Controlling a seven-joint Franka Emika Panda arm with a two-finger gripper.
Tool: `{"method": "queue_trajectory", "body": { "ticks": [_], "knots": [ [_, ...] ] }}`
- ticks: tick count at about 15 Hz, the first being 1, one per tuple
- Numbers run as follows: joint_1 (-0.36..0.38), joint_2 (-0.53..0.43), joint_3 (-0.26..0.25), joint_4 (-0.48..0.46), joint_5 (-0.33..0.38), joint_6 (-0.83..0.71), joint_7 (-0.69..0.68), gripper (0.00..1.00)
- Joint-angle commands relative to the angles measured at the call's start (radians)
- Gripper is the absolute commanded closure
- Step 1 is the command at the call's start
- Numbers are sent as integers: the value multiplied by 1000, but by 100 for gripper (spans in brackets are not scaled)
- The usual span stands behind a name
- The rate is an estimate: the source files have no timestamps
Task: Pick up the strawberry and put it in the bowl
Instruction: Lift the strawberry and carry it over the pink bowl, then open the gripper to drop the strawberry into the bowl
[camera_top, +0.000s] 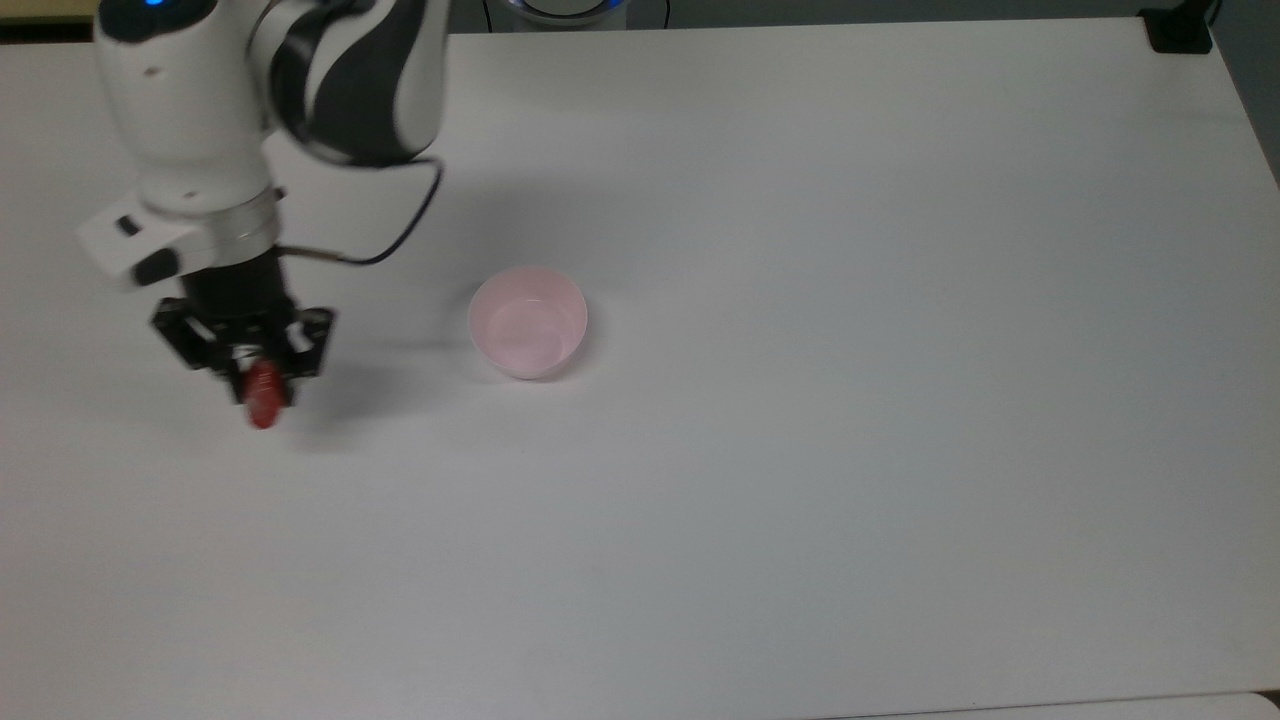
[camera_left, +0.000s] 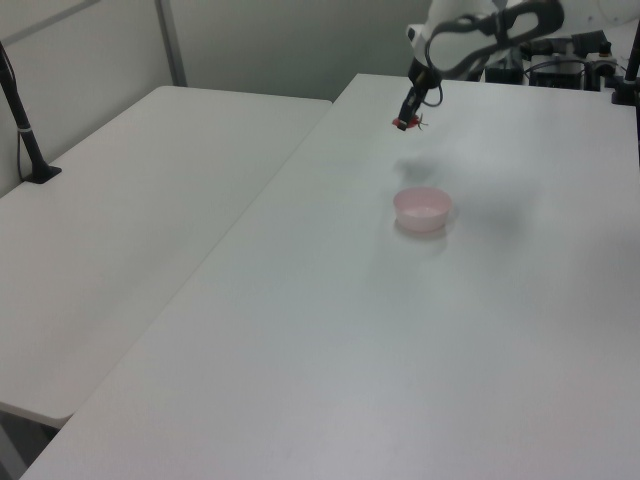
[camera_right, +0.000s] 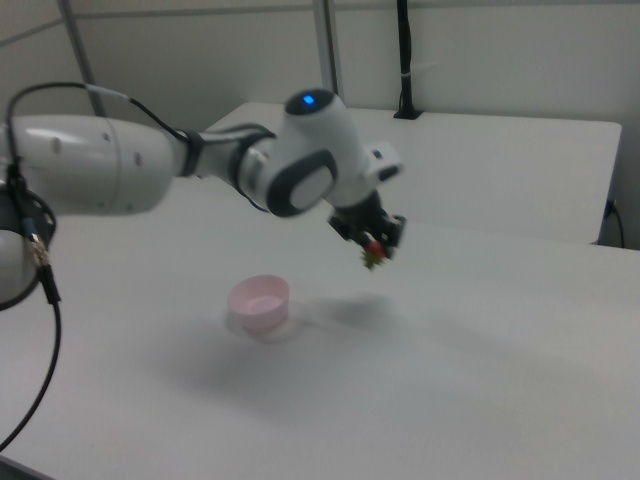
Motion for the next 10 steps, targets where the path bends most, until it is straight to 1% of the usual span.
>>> {"method": "queue_trajectory", "body": {
  "ticks": [1,3,4,8,9,10],
  "knots": [
    [186,-107,-21,-55,12,-154,66,73],
    [265,-138,-21,-102,2,-182,110,72],
    [291,-153,-21,-134,-9,-184,117,72],
    [325,-154,-10,-220,-79,-176,133,67],
    [325,-149,-9,-225,-92,-176,134,60],
    [325,-149,-9,-229,-93,-178,133,44]
  ]
}}
